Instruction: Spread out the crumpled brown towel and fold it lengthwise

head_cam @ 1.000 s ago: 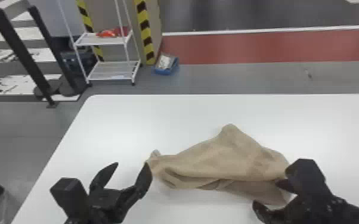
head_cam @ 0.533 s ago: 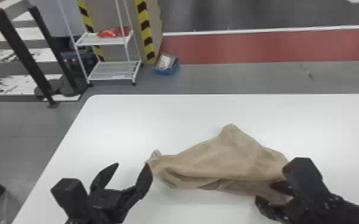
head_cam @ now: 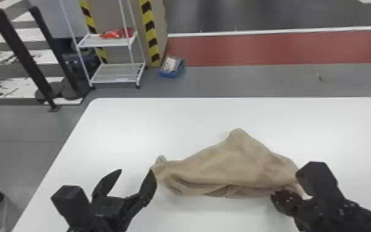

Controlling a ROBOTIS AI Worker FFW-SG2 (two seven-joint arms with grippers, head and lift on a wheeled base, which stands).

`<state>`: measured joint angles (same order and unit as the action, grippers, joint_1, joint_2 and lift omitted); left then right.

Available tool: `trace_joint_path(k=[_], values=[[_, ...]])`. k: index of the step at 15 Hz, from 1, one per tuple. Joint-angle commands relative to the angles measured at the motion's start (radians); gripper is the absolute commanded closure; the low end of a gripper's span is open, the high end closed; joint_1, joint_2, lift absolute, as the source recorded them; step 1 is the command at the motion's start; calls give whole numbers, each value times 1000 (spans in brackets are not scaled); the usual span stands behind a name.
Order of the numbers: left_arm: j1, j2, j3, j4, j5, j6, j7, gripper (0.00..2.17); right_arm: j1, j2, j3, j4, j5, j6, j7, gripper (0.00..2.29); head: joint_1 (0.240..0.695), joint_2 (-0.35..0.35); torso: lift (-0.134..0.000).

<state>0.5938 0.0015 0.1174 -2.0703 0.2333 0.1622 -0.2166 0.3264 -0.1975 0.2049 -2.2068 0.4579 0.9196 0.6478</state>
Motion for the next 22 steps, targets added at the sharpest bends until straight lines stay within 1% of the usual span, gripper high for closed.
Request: trace_joint_path(k=[1,3,4,5,6,8,9,12,14,15,17,19,20,21,22], values=[[1,-4,2,-8,11,3,-18,80,19,0,-61,-27,-79,-34,-2,1214,695,123,-124],[-6,-4,-15,-31,17,18,-40,80,26,0,-82,-44,-88,-31,0,1214,695,113,-124],[-16,-4,-24,-33,15,67,-63,80,30,0,-82,-45,-88,-31,0,1214,695,103,-124],[-29,-4,-42,-42,6,132,-67,83,34,1,-82,-47,-88,-31,0,1214,695,92,-124],[-37,-4,-56,-47,-6,178,-79,83,36,1,-81,-47,-88,-31,0,1214,695,64,-124],[-55,2,-82,-79,-32,325,-122,83,37,1,-79,-47,-88,-31,0,1214,695,35,-124],[-62,15,-104,-83,-42,346,-121,83,37,3,-79,-47,-88,-31,0,1214,695,17,-124],[-81,15,-130,-79,-86,353,-106,87,37,3,-75,-47,-88,-31,0,1214,695,-26,-124],[-95,17,-130,-70,-92,356,-101,154,40,3,-78,-47,-88,-31,0,1214,695,-36,-124],[-104,17,-133,-62,-103,365,-101,238,40,3,-78,-47,-90,-34,0,1214,695,-36,-124],[-120,17,-147,-54,-147,463,-101,515,42,3,-81,-50,-90,-34,0,1214,695,-35,-124],[-117,17,-147,-54,-154,466,-102,542,42,1,-85,-50,-90,-34,-2,1214,695,-41,-124],[-118,18,-145,-59,-158,484,-101,694,42,1,-85,-50,-90,-34,-2,1214,695,-42,-124],[-117,18,-137,-65,-160,488,-95,1153,42,1,-85,-50,-90,-34,-2,1214,695,-43,-124],[-114,18,-128,-74,-157,484,-90,1436,42,0,-90,-51,-90,-34,-2,1214,695,-44,-124]])
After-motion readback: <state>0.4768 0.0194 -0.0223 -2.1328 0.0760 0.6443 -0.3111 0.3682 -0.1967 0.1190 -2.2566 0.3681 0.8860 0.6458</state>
